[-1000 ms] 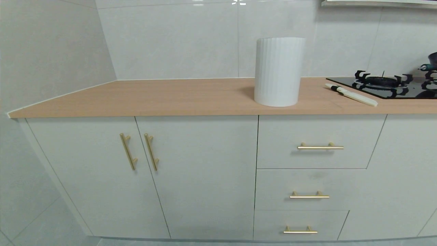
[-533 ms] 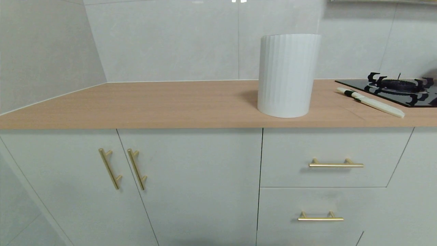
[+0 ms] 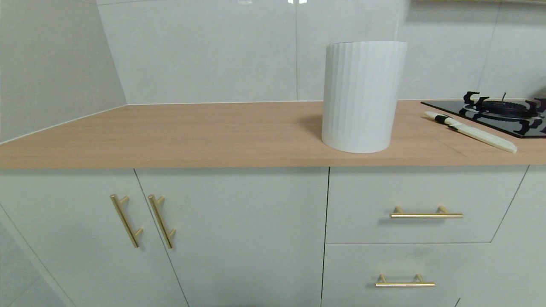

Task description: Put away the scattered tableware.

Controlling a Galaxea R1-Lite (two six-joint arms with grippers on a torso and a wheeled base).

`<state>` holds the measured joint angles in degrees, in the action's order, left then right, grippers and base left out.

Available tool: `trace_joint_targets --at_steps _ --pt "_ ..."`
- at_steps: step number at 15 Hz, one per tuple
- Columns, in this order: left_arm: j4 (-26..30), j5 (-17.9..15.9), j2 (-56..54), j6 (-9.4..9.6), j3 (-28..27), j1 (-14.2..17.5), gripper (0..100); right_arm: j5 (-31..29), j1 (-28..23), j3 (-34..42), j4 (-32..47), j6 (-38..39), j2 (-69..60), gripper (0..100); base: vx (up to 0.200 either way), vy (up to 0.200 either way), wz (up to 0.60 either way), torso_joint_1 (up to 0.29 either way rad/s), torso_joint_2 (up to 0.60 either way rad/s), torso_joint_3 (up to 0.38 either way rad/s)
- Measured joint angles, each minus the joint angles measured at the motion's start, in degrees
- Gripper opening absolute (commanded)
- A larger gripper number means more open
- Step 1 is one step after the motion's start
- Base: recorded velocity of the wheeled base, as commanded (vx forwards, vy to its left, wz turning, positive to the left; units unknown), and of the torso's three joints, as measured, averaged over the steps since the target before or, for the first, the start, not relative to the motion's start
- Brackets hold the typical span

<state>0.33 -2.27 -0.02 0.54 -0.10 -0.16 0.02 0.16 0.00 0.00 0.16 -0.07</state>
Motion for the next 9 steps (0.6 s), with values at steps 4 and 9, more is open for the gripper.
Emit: trace_joint_targets --at_steps 4,9 --pt "0.0 -0.02 0.0 -0.02 0.0 -0.02 100 0.02 -0.02 0.0 0.0 0.02 0.0 100 0.0 0.0 0.0 0.0 0.0 0.0" --pt "0.0 0.0 0.0 0.0 0.0 0.0 100 0.05 0.0 0.0 0.0 0.02 0.0 100 0.0 0.0 0.0 0.0 0.0 0.0"
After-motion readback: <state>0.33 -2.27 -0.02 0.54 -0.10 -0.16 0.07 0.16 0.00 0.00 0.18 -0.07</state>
